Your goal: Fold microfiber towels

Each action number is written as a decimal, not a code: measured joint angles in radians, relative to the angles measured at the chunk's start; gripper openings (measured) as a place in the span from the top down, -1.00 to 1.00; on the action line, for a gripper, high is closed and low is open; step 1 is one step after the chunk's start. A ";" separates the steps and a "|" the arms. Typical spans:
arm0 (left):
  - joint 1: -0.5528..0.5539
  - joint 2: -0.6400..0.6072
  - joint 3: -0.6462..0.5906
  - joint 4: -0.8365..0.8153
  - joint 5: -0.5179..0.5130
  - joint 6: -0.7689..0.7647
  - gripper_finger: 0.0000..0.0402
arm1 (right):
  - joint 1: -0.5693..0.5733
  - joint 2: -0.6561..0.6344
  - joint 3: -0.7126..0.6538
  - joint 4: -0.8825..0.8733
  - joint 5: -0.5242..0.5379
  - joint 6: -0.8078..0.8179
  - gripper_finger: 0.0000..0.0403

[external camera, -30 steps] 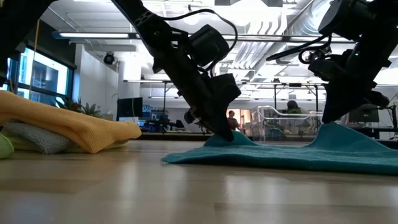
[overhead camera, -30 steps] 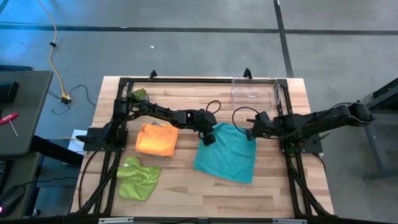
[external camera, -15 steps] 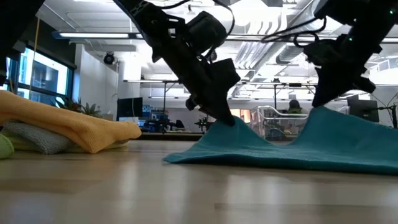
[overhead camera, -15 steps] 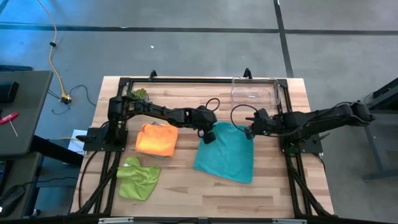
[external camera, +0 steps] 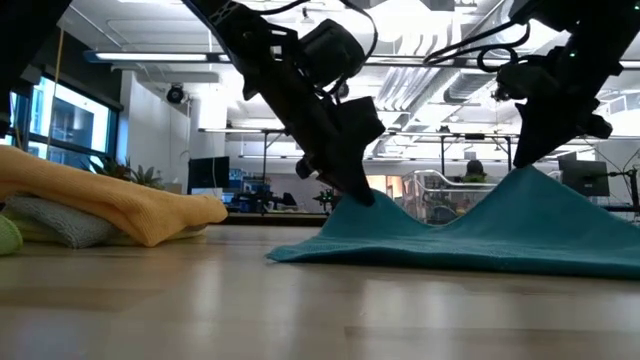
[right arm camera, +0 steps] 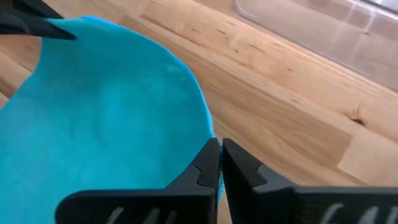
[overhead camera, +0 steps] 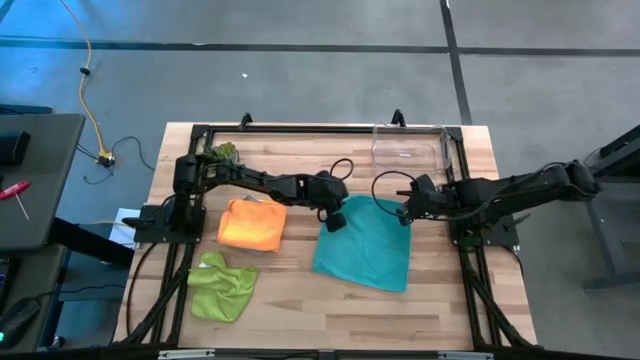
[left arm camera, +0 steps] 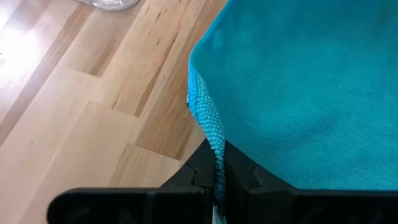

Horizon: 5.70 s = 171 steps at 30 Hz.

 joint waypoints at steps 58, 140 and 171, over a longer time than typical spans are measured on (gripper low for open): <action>-0.195 -0.379 -0.246 0.066 -0.201 0.193 1.00 | 0.427 0.182 0.244 -0.019 -0.051 -0.158 1.00; -0.155 -0.372 -0.333 0.219 -0.243 0.333 1.00 | 0.344 0.154 0.298 -0.331 0.087 -0.254 1.00; -0.281 -0.372 -0.443 0.286 -0.163 0.328 1.00 | 0.475 0.365 0.287 -0.109 -0.053 -0.232 1.00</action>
